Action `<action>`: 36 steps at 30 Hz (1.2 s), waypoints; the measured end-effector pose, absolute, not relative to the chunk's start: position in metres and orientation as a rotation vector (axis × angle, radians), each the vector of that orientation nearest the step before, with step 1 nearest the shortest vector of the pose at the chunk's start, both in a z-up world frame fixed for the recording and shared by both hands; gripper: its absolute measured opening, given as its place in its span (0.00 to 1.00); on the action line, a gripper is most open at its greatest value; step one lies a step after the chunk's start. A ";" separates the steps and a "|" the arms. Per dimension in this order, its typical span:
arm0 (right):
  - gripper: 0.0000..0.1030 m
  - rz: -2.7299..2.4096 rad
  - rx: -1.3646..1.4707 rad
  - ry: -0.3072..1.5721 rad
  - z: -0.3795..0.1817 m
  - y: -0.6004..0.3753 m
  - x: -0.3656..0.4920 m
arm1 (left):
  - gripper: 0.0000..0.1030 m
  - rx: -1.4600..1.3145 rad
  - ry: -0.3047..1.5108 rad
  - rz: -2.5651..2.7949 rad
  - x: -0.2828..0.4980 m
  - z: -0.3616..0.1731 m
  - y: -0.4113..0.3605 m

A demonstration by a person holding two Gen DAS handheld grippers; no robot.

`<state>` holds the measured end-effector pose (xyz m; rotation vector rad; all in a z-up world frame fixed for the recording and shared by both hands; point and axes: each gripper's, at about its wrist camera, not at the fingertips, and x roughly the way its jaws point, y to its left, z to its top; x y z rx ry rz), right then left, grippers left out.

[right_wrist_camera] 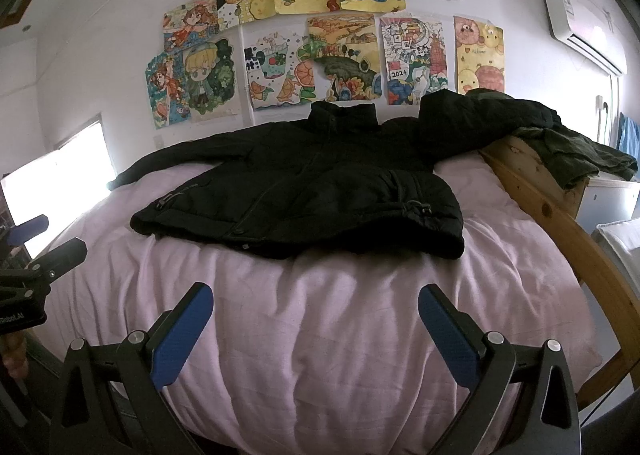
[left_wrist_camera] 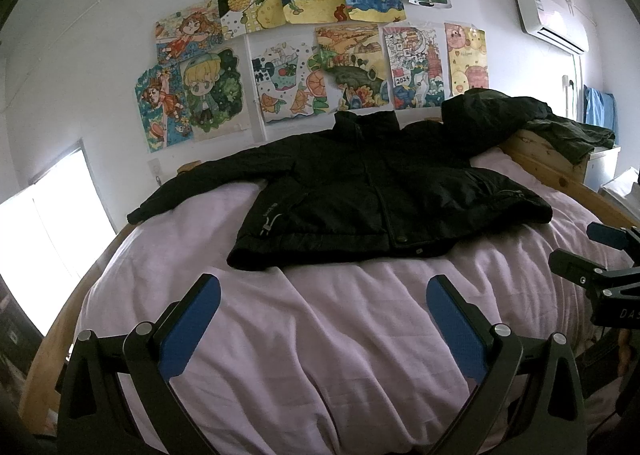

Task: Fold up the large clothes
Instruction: 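Move both grippers down toward the black jacket's shoulders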

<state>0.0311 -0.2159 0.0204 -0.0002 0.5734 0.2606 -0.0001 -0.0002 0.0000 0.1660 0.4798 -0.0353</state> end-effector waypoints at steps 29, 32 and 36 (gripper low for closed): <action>1.00 0.315 0.227 0.970 0.063 -0.280 0.114 | 0.98 0.192 0.710 0.014 0.072 0.036 0.004; 1.00 0.279 0.209 0.988 0.090 -0.297 0.144 | 0.98 0.263 0.710 0.008 0.092 0.055 -0.006; 1.00 0.202 0.142 0.936 0.122 -0.317 0.184 | 0.98 0.304 0.699 0.001 0.127 0.072 -0.022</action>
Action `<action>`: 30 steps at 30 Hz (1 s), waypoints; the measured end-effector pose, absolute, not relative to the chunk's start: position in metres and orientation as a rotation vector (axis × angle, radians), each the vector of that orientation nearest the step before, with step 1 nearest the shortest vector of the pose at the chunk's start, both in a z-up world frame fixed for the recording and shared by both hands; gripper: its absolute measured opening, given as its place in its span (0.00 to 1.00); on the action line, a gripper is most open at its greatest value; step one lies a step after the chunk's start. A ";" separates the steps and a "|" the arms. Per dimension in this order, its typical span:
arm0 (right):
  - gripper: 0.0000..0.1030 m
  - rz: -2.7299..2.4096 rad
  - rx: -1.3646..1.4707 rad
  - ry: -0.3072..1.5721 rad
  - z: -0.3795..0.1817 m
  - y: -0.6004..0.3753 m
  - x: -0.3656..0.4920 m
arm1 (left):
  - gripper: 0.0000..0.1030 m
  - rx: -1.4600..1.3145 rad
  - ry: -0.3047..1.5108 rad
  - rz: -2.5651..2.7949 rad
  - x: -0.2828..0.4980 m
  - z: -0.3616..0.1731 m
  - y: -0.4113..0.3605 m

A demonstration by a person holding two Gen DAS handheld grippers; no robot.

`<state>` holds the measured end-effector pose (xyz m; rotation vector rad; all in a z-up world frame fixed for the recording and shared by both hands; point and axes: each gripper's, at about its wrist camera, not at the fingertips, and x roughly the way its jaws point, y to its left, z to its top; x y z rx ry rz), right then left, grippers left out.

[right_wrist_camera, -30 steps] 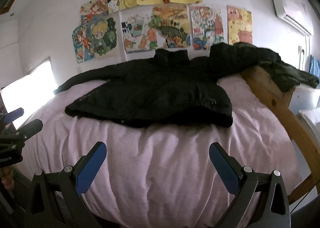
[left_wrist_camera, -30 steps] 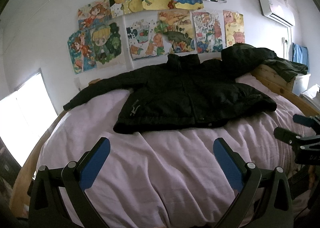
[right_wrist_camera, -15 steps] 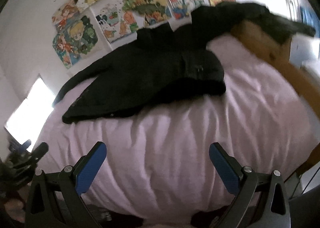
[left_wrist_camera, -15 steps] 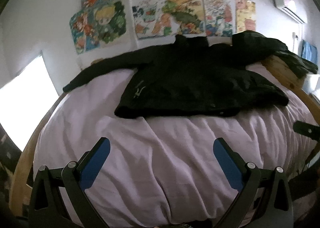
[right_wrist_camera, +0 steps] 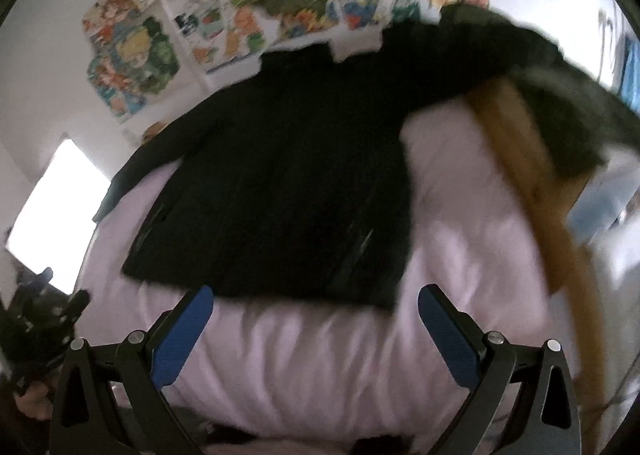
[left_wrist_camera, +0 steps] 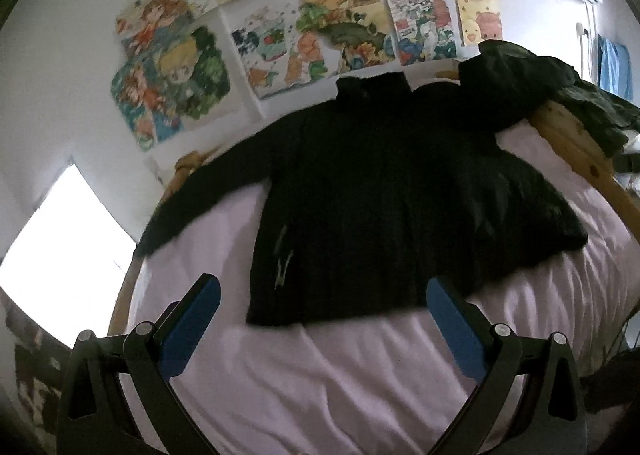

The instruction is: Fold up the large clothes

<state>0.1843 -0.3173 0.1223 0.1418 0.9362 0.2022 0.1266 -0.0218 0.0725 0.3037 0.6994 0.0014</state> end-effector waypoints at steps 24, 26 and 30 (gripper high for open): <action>1.00 -0.329 0.357 0.572 0.117 -0.557 0.427 | 0.98 0.154 0.725 -0.260 0.482 0.008 -0.184; 1.00 -0.368 0.347 0.577 0.108 -0.574 0.434 | 0.98 0.132 0.736 -0.272 0.500 -0.004 -0.192; 1.00 -0.347 0.385 0.583 0.095 -0.599 0.452 | 0.98 0.121 0.750 -0.306 0.528 -0.025 -0.215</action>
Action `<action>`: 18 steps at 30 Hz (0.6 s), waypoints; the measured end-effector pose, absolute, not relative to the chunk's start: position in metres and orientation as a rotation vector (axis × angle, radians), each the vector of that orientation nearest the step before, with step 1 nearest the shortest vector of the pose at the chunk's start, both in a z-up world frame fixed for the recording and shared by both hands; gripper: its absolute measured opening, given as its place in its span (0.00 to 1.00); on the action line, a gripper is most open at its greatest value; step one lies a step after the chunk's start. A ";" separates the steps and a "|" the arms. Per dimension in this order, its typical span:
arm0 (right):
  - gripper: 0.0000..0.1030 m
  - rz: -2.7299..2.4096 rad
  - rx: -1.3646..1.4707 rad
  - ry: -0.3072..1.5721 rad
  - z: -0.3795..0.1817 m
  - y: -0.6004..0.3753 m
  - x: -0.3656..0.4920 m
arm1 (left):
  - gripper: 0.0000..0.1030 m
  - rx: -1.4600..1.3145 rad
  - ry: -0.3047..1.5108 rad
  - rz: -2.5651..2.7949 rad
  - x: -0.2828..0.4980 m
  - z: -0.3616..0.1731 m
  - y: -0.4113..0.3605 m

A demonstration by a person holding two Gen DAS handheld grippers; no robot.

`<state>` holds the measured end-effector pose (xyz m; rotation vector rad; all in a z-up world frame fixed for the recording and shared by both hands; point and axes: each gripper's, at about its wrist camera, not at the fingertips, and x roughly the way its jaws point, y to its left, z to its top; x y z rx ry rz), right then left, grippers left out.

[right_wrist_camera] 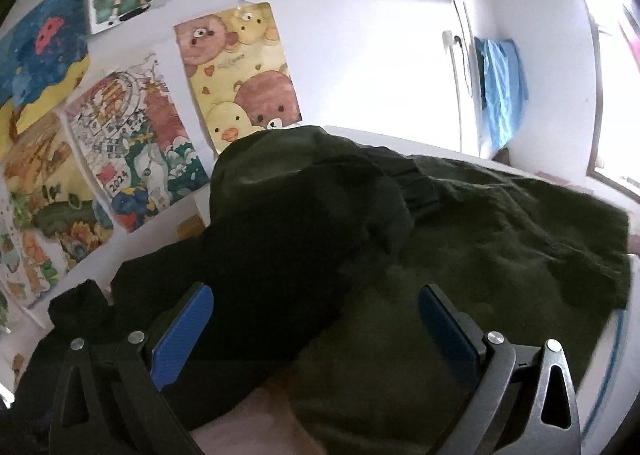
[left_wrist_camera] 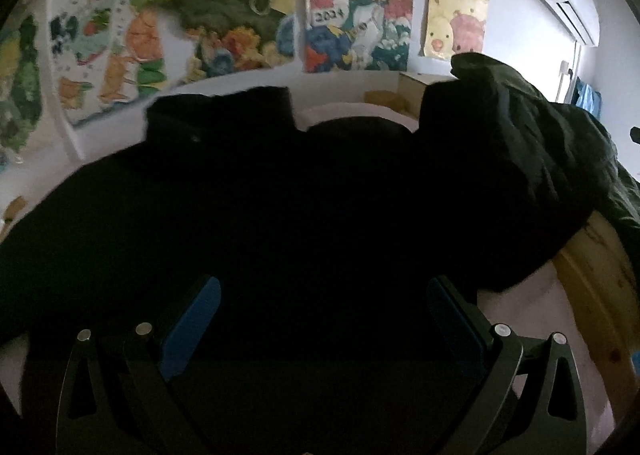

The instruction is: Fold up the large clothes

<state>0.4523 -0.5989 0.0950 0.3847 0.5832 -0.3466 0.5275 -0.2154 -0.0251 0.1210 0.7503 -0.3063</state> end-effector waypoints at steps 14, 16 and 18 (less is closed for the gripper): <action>0.59 -0.376 0.557 0.642 0.047 -0.640 0.496 | 0.98 0.061 0.893 -0.323 0.600 -0.090 -0.254; 0.53 -0.377 0.578 0.628 0.044 -0.644 0.495 | 0.98 0.057 0.905 -0.323 0.603 -0.100 -0.257; 0.49 -0.377 0.581 0.627 0.044 -0.645 0.494 | 0.98 0.065 0.903 -0.316 0.604 -0.107 -0.258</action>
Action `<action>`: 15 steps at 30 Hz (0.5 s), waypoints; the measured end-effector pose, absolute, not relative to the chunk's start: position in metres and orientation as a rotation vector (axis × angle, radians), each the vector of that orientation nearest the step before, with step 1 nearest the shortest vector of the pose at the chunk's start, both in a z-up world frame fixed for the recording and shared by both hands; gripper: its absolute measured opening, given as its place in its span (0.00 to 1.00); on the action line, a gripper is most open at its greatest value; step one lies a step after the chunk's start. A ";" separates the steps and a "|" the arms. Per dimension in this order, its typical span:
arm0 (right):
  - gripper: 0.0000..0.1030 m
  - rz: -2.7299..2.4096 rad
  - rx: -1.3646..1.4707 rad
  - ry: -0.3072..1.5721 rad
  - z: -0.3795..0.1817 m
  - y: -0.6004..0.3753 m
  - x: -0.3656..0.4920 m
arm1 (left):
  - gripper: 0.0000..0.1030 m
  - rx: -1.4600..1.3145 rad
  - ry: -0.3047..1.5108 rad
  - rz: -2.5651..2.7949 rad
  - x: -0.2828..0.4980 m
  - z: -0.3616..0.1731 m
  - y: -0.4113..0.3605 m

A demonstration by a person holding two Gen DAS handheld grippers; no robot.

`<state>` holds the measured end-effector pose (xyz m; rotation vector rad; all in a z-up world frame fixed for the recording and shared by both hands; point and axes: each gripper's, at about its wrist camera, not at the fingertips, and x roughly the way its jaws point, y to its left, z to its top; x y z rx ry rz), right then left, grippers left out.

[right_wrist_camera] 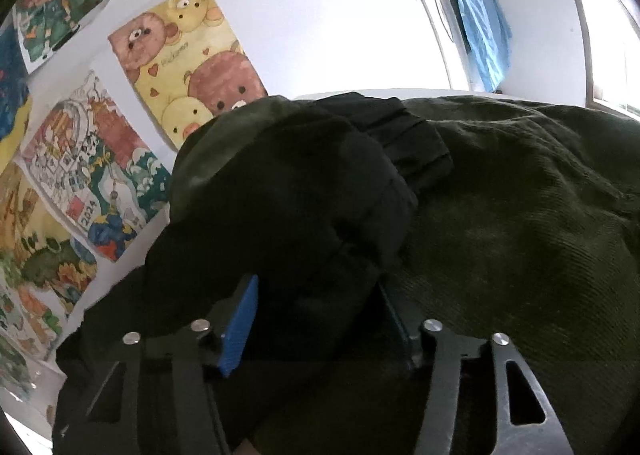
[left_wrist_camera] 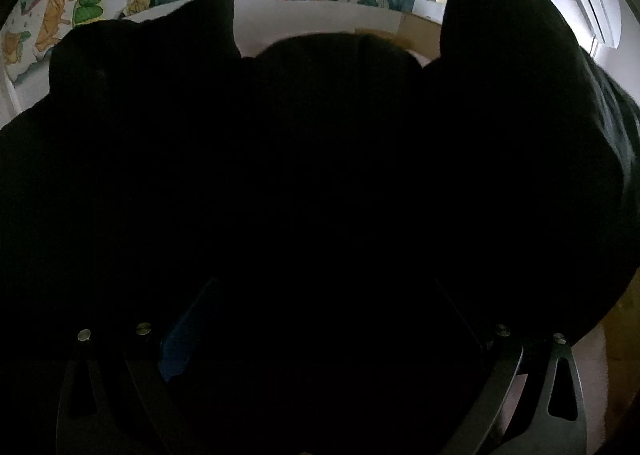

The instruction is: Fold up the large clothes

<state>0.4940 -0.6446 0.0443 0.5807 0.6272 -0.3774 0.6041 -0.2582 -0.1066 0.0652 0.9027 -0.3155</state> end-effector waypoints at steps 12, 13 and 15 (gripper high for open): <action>0.31 -0.356 0.548 0.606 0.043 -0.638 0.492 | 0.99 0.113 0.850 -0.275 0.599 -0.136 -0.256; 0.25 -0.350 0.544 0.604 0.043 -0.637 0.492 | 0.99 0.101 0.857 -0.280 0.599 -0.134 -0.253; 0.17 -0.339 0.526 0.604 0.044 -0.633 0.495 | 0.99 0.073 0.880 -0.294 0.600 -0.128 -0.244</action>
